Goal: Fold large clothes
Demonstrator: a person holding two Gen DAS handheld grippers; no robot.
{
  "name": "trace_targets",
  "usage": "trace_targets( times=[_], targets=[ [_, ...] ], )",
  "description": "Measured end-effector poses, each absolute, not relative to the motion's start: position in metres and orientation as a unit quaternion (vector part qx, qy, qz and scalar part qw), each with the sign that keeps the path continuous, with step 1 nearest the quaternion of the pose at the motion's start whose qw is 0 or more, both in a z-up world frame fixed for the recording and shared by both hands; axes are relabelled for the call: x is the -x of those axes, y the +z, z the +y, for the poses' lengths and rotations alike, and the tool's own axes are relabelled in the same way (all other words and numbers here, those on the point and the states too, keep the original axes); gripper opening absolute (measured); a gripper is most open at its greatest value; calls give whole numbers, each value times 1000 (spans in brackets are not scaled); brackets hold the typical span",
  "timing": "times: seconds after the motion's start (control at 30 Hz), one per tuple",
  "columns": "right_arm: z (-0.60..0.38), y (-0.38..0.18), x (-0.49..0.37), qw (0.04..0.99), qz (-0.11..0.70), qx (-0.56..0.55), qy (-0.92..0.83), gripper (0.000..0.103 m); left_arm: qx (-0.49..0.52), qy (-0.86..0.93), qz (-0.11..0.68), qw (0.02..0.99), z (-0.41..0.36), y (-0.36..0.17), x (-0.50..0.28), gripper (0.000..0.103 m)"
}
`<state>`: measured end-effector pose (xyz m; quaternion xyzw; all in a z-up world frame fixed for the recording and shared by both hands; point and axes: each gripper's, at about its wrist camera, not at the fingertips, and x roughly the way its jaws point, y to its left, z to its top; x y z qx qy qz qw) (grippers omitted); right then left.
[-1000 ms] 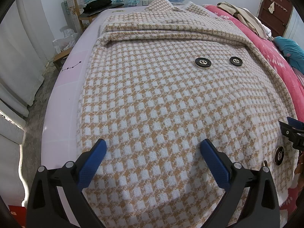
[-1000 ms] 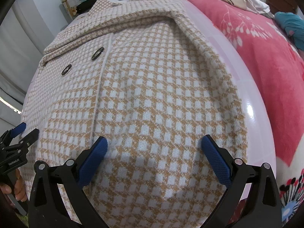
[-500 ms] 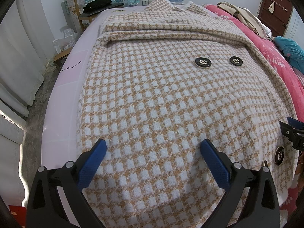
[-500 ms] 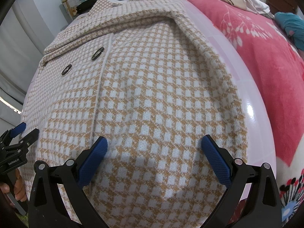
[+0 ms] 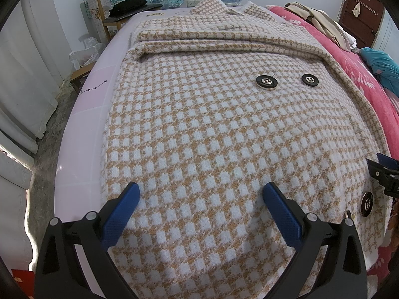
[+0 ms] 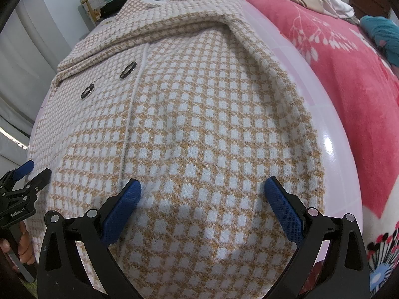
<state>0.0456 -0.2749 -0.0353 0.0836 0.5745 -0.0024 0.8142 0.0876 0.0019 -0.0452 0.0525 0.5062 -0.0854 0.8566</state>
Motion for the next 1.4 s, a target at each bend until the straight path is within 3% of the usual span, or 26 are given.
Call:
trace_targets(
  times=[1.03,1.4],
  targets=[
    [-275,-34,-39,818,571,-59,23,95,-50,-79,513,853,2,-43,-90,98],
    [-249,3,-27,834,545,-25,78,95,-53,-82,515,852,-1,-41,-87,98]
  ],
)
